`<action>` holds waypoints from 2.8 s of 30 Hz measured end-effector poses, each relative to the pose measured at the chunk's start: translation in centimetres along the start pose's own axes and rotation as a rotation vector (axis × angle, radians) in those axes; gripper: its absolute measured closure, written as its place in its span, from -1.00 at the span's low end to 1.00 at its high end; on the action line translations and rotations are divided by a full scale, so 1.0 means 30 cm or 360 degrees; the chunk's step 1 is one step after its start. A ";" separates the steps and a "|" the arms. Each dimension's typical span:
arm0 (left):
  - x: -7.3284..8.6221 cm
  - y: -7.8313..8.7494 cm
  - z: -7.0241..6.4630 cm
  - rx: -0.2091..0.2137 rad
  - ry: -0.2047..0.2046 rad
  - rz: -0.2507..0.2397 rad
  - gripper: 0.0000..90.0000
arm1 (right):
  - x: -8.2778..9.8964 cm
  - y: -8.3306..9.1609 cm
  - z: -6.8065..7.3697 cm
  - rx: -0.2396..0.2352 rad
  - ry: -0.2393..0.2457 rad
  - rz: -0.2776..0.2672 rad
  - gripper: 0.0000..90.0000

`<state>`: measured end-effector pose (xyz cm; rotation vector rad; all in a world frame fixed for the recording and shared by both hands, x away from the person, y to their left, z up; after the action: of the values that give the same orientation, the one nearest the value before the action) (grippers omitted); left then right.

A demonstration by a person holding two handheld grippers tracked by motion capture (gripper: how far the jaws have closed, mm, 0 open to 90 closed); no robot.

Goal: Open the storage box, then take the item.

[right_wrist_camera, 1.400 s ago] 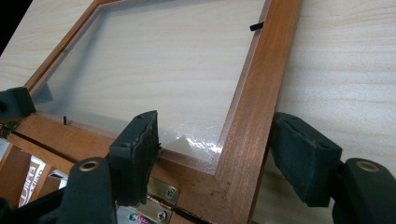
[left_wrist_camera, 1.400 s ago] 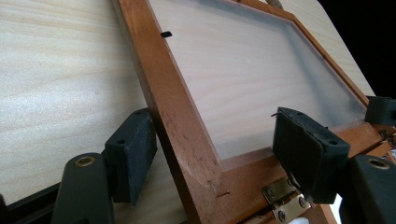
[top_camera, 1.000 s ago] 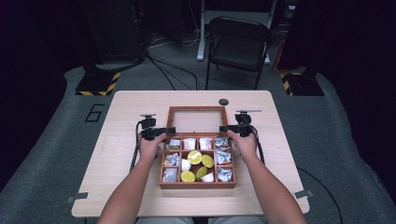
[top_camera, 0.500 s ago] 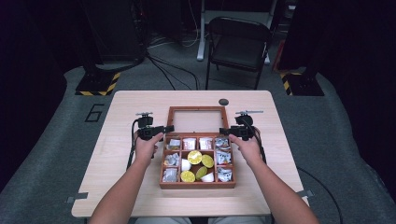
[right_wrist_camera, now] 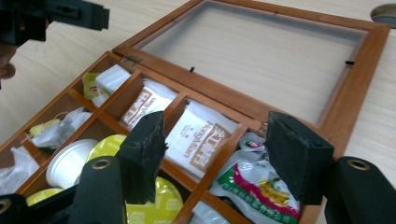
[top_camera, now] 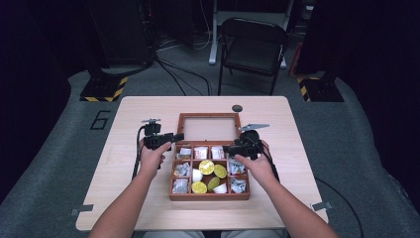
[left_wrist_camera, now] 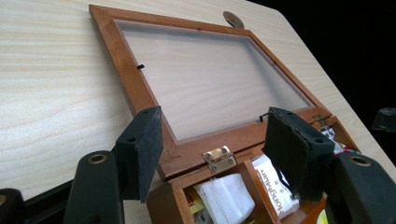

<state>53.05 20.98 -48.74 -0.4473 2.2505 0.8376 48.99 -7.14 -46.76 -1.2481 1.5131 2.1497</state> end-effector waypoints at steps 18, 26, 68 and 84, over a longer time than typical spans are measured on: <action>0.000 0.020 -0.043 0.0010 -0.0044 0.0008 -0.18 | 0.061 -0.010 0.107 -0.0068 0.0168 -0.0001 -0.21; 0.003 0.019 -0.038 0.0007 -0.0069 0.0025 -0.18 | 0.074 -0.022 0.139 -0.0095 0.0200 0.0025 -0.24; 0.002 0.015 -0.033 0.0008 -0.0042 0.0015 -0.18 | 0.145 -0.119 0.283 -0.0115 0.0394 0.0145 -0.28; -0.002 0.023 -0.022 -0.0014 -0.0025 0.0005 -0.17 | 0.151 -0.123 0.292 -0.0001 0.0501 0.0107 -0.19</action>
<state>52.40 21.04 -48.03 -0.4399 2.2343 0.8497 44.04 0.77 -51.65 -1.6195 1.6940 2.0671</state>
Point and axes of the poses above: each handheld gripper's, and its own axes: y roughly backward along the jaws, x roughly out of its underside, z roughly to its left, the point moved 5 cm from there along -y, roughly forward along the jaws, and after that the axes turned 9 degrees about x, right-handed, at the moved point
